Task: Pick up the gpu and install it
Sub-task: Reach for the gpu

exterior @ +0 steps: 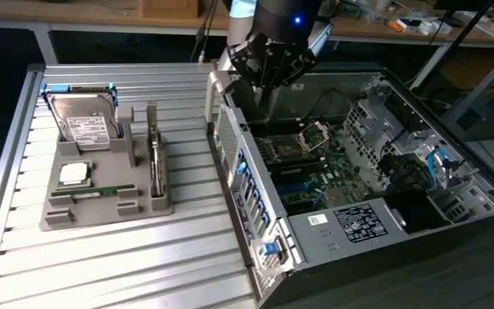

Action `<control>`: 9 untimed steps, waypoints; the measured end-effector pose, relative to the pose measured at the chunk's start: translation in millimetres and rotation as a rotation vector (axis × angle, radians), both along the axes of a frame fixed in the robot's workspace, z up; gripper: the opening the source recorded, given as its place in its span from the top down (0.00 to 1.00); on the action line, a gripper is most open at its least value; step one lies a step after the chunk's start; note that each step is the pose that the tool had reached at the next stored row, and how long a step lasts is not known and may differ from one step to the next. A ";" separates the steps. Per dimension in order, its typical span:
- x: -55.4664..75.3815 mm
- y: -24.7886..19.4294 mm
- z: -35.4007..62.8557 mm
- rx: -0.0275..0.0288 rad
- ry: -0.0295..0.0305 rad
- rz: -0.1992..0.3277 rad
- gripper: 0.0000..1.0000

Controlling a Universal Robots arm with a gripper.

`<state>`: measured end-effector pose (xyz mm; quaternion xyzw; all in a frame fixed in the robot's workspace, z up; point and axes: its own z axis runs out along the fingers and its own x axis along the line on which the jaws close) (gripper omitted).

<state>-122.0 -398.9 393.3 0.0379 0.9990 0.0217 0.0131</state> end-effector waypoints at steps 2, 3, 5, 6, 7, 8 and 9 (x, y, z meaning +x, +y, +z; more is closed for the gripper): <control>-3.1 0.0 0.0 0.0000 -0.0001 0.000 0.89; -4.0 0.0 0.0 0.0000 0.0000 0.000 0.89; -5.2 0.0 0.0 0.0000 0.0000 0.000 0.89; -5.7 0.0 0.0 0.0000 0.0000 0.000 0.89; -6.2 0.0 0.0 0.0000 0.0000 0.000 0.89; -6.9 0.0 0.0 0.0000 0.0000 0.000 0.89; -8.3 0.0 0.0 0.0001 -0.0001 0.000 0.89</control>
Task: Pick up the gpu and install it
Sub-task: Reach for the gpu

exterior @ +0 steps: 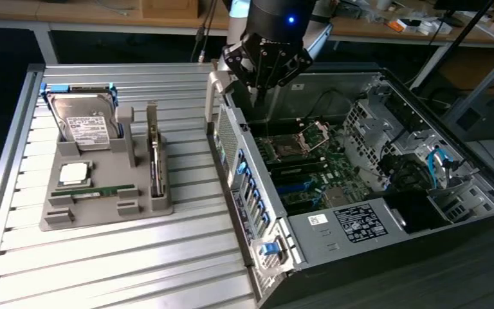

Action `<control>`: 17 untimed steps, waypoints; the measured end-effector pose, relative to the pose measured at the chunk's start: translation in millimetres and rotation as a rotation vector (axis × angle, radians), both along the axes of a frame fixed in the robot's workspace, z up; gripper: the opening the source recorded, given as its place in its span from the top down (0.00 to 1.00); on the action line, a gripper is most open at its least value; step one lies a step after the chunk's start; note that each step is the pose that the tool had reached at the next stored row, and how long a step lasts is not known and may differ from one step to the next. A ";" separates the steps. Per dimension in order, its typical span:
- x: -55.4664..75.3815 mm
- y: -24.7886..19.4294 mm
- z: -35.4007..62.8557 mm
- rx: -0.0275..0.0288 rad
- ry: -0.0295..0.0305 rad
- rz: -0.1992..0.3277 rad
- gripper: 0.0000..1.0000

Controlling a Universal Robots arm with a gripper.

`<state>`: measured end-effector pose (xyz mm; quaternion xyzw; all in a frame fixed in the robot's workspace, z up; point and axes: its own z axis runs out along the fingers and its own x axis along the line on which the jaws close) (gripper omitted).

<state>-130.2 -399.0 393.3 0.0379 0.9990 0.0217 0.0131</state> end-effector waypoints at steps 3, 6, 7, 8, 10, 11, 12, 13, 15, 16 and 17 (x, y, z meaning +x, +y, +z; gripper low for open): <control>-2.5 0.0 0.0 0.0000 0.0000 0.000 0.89; -3.0 0.0 0.0 -0.0001 0.0000 0.000 0.89; -3.1 0.0 0.0 -0.0001 0.0001 0.000 0.89; -3.4 0.0 0.0 -0.0001 0.0001 0.000 0.89; -4.0 0.0 0.0 0.0000 0.0000 0.000 0.89; -4.7 0.0 0.0 0.0000 0.0000 0.000 0.89; -5.4 0.0 0.0 0.0000 0.0000 0.000 0.89; -5.8 0.0 -0.1 0.0000 0.0000 0.000 0.89; -6.9 0.0 -0.1 0.0000 0.0000 0.000 0.89; -7.4 0.0 -0.1 -0.0001 0.0000 0.000 0.89; -7.9 0.0 -0.1 0.0000 0.0000 0.000 0.89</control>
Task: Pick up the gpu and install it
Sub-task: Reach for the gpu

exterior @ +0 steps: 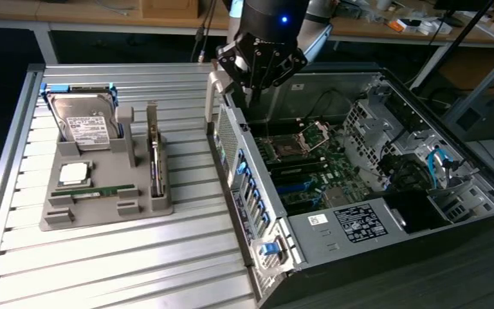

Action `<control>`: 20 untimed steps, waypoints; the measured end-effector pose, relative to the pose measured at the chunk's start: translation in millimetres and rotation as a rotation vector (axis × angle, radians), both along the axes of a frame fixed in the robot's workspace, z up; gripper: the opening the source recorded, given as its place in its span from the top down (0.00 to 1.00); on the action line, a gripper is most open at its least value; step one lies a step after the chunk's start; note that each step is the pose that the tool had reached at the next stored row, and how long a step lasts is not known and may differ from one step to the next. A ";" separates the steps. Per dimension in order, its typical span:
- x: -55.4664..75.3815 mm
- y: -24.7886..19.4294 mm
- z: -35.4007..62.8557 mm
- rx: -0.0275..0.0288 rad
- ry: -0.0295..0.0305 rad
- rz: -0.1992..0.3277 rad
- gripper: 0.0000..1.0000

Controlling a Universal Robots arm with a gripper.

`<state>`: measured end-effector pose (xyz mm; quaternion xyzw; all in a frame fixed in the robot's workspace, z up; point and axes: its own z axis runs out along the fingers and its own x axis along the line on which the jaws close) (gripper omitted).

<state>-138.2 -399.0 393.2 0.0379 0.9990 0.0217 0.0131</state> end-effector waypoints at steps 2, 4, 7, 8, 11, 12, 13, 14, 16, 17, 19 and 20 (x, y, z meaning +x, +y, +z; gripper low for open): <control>-1.7 0.0 0.0 0.0000 0.0000 0.000 0.89; -2.6 0.0 -0.1 0.0000 0.0001 0.000 0.89; -4.0 0.0 -0.2 0.0000 0.0000 0.000 0.89; -4.6 0.0 -0.2 0.0000 0.0000 0.000 0.89; -6.1 0.0 -0.3 0.0000 0.0000 0.000 0.89; -6.8 0.0 -0.4 0.0000 0.0000 0.000 0.89; -7.1 0.0 -0.4 0.0000 0.0000 0.000 0.89; -7.6 0.0 -0.4 0.0000 0.0000 0.000 0.89; -8.5 0.0 -0.5 0.0000 0.0000 0.000 0.89; -8.9 0.0 -0.5 0.0000 0.0000 0.000 0.89; -9.6 0.0 -0.5 0.0000 0.0000 0.000 0.89; -10.0 0.0 -0.6 0.0000 0.0000 0.000 0.89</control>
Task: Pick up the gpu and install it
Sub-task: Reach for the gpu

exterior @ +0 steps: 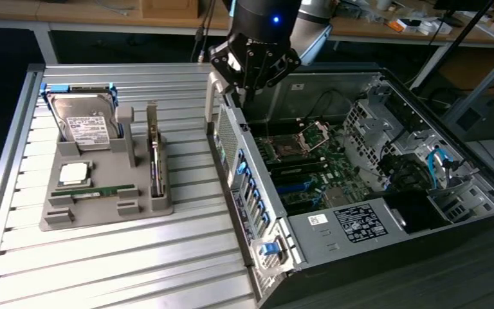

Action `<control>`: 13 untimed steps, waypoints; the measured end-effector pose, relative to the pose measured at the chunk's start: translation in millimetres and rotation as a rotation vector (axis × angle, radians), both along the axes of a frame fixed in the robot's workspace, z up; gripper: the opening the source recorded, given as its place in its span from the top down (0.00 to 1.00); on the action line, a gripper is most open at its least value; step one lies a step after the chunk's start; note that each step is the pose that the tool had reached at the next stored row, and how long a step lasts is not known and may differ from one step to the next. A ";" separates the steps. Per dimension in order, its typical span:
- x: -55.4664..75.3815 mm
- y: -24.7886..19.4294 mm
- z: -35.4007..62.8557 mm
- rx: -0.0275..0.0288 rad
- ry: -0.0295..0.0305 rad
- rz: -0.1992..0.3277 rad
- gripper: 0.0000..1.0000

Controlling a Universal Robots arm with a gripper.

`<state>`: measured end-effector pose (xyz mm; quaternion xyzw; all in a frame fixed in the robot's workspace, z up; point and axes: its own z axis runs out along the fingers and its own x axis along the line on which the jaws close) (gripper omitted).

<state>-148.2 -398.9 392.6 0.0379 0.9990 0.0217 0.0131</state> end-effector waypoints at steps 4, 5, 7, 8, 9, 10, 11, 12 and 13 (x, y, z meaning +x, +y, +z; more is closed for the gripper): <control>-2.0 0.0 -0.1 -0.0001 0.0001 0.000 0.89; -2.7 0.0 -0.1 -0.0001 0.0000 0.000 0.89; -4.2 0.0 -0.2 0.0000 0.0000 0.000 0.89; -4.8 0.0 -0.2 0.0000 0.0000 0.000 0.89; -5.6 0.0 -0.2 -0.0001 0.0001 0.000 0.89; -6.2 0.0 -0.2 0.0000 0.0000 0.000 0.89; -6.8 0.0 -0.2 -0.0001 0.0000 0.000 0.89; -7.4 0.0 -0.2 -0.0001 0.0001 0.000 0.89; -8.1 0.0 -0.2 -0.0001 0.0001 0.000 0.89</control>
